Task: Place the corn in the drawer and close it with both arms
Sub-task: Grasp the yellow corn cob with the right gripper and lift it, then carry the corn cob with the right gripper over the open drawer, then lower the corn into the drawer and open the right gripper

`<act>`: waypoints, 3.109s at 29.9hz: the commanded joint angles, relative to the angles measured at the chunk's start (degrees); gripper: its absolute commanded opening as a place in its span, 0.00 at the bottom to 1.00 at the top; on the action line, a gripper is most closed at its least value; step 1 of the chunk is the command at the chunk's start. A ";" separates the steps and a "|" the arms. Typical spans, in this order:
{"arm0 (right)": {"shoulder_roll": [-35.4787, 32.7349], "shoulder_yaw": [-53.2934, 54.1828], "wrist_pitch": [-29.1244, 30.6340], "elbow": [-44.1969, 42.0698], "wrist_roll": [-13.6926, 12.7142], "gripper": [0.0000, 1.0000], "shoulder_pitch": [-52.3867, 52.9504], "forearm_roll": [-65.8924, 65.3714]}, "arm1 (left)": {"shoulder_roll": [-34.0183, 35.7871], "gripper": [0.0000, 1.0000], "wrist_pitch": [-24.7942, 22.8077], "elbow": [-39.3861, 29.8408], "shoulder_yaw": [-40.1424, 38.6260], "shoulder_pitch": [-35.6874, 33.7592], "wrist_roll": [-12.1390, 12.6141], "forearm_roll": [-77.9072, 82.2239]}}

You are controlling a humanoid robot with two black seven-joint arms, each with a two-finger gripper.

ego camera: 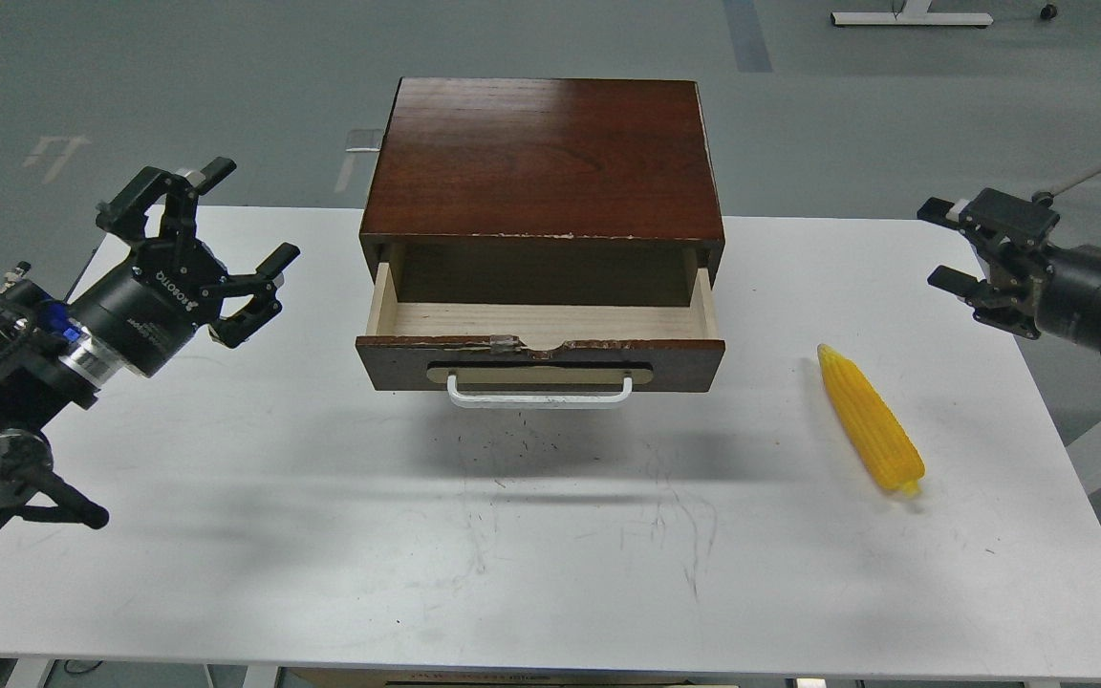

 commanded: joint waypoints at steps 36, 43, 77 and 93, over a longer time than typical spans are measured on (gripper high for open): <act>6.40 -22.50 -18.34 -0.25 -0.02 0.11 2.26 -18.96 | -0.70 1.00 0.00 -0.27 -0.03 0.15 0.03 0.05; 0.07 -22.94 -17.90 8.36 -0.02 0.12 18.06 -18.70 | -0.79 1.00 0.00 -0.27 0.05 0.15 0.12 0.05; 34.25 -50.27 -24.40 11.89 -0.02 0.14 54.74 -38.12 | 0.27 1.00 0.00 -0.62 0.05 -0.02 0.12 0.14; 39.53 -51.95 -28.36 6.61 -0.02 0.76 50.70 -37.24 | 0.36 1.00 0.00 -0.62 0.05 0.07 0.12 0.14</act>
